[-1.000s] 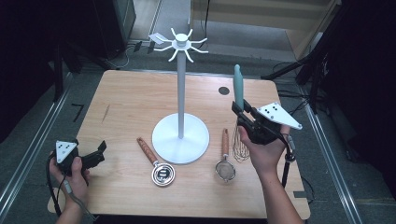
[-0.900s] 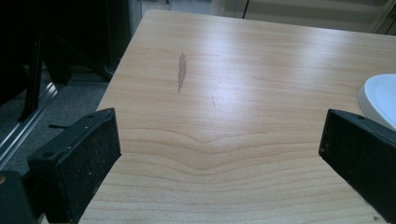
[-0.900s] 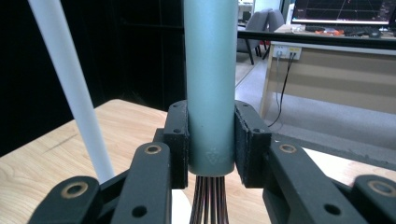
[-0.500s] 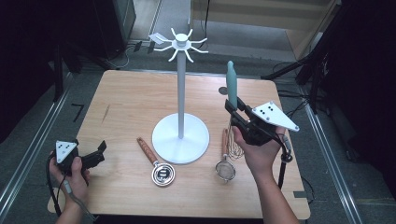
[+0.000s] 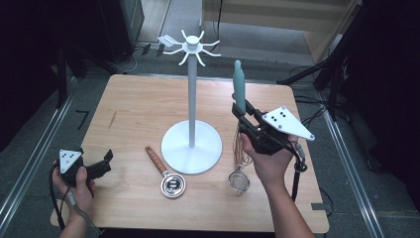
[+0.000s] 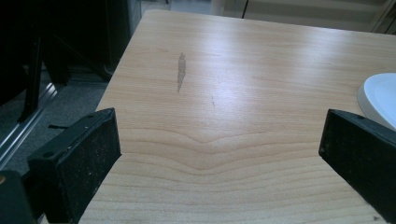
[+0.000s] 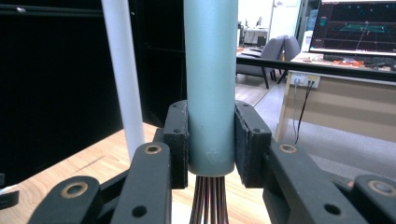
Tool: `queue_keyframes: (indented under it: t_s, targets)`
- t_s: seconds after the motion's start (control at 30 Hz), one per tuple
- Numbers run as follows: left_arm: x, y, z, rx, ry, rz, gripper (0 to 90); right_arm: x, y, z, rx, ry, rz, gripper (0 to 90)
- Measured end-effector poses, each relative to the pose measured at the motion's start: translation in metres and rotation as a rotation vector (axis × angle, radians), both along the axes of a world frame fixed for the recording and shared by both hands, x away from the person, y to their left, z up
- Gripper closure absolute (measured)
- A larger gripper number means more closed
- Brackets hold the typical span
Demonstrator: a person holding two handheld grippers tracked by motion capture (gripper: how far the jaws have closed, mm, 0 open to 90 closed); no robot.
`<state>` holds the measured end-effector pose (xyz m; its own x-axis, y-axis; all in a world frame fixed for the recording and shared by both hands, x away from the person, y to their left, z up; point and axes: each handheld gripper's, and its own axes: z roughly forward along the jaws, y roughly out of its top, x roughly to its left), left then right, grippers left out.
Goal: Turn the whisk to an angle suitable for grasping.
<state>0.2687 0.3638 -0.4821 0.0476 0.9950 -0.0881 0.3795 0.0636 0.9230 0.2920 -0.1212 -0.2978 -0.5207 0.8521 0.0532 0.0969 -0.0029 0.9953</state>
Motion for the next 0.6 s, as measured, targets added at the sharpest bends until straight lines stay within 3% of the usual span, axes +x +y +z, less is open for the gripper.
queue_keyframes:
  t_s: [0.6]
  targets:
    - [0.0, 0.0, 0.0, -0.001, 0.001, 0.0, 0.0, -0.005, 0.011, 0.012, -0.006, -0.035, 0.018, 71.4]
